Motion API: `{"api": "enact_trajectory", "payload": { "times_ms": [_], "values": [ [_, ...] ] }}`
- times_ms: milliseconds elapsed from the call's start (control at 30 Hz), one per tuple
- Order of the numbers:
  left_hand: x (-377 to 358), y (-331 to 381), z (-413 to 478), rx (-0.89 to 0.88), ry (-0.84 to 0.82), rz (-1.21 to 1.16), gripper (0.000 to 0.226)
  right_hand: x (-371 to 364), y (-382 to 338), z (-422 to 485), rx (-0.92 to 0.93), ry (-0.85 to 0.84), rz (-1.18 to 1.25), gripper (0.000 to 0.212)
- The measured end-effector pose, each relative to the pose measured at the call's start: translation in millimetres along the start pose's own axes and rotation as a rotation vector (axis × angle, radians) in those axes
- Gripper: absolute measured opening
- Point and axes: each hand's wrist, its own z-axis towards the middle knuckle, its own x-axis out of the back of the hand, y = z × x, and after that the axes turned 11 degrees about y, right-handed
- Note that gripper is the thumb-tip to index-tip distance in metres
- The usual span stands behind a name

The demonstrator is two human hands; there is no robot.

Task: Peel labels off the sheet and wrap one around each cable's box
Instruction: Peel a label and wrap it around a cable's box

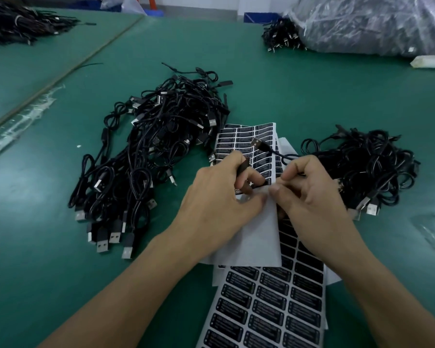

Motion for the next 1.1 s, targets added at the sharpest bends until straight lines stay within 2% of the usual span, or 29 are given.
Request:
{"api": "enact_trajectory", "payload": {
  "times_ms": [167, 400, 533, 700, 800, 900, 1100],
  "values": [
    [-2.3, 0.3, -0.1, -0.012, 0.029, 0.035, 0.052, -1.5, 1.8, -2.7, 0.155, -0.041, -0.166, 0.035],
    [-3.6, -1.5, 2.4, 0.039, 0.055, -0.008, 0.048, -1.9, 0.0, -2.8, 0.167, -0.052, -0.230, 0.033],
    [-5.9, -5.7, 5.1, 0.079, 0.089, -0.029, 0.048, -1.5, -3.2, -5.1, 0.137, 0.004, -0.289, 0.030],
    [3.5, -11.5, 8.1, 0.197, 0.219, -0.202, 0.045, 0.4, -0.8, -8.8, 0.082, 0.065, -0.502, 0.023],
    [5.8, -12.7, 9.1, 0.246, 0.222, -0.246, 0.044, -4.9, -2.2, -11.0, 0.186, 0.144, -0.556, 0.020],
    [3.1, -8.3, 7.1, 0.208, 0.174, -0.208, 0.046, -15.4, -8.2, -12.3, 0.344, 0.230, -0.554, 0.022],
    [0.6, -2.1, 4.6, 0.152, 0.148, -0.161, 0.046, -24.1, -9.8, -14.1, 0.341, 0.301, -0.522, 0.017]
  ]
}}
